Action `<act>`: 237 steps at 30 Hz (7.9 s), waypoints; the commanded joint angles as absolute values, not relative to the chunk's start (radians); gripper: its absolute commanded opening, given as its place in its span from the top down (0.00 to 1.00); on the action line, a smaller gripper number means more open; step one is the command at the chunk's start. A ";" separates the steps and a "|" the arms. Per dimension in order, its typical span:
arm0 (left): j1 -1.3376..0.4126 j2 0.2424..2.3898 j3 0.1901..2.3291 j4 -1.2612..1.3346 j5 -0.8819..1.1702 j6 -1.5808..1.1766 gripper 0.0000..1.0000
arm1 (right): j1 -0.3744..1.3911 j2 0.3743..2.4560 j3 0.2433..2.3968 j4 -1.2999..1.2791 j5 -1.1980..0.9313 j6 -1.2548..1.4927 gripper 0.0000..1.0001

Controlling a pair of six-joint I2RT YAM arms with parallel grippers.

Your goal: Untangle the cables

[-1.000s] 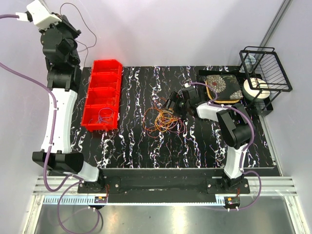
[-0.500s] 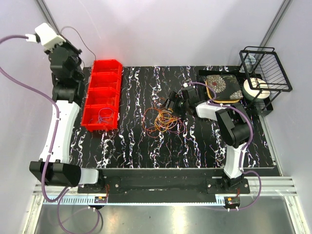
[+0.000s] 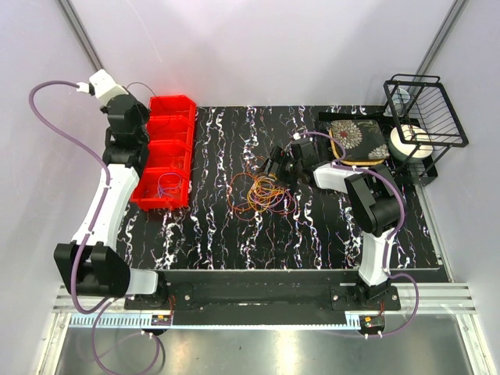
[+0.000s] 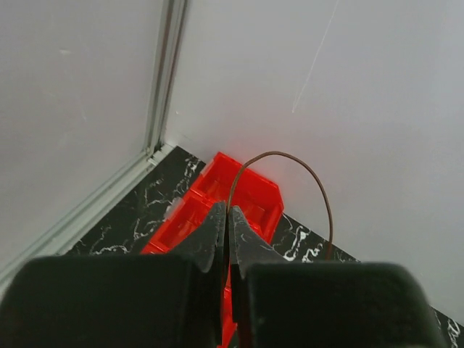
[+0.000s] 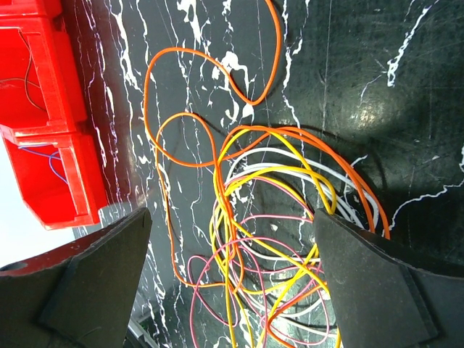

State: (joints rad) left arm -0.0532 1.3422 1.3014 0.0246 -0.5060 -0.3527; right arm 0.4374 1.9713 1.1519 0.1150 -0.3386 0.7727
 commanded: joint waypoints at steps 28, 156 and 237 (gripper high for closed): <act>-0.064 1.717 1.470 0.202 -0.381 -0.638 1.00 | 0.436 2.011 1.189 0.112 -0.385 0.781 0.00; -0.089 2.341 2.098 -0.451 -0.370 -0.480 1.00 | 0.433 2.100 1.220 0.149 -0.497 0.827 0.00; -0.440 1.535 1.135 -0.327 -0.126 -0.610 0.06 | 0.448 1.648 1.405 -0.371 -0.417 0.757 0.00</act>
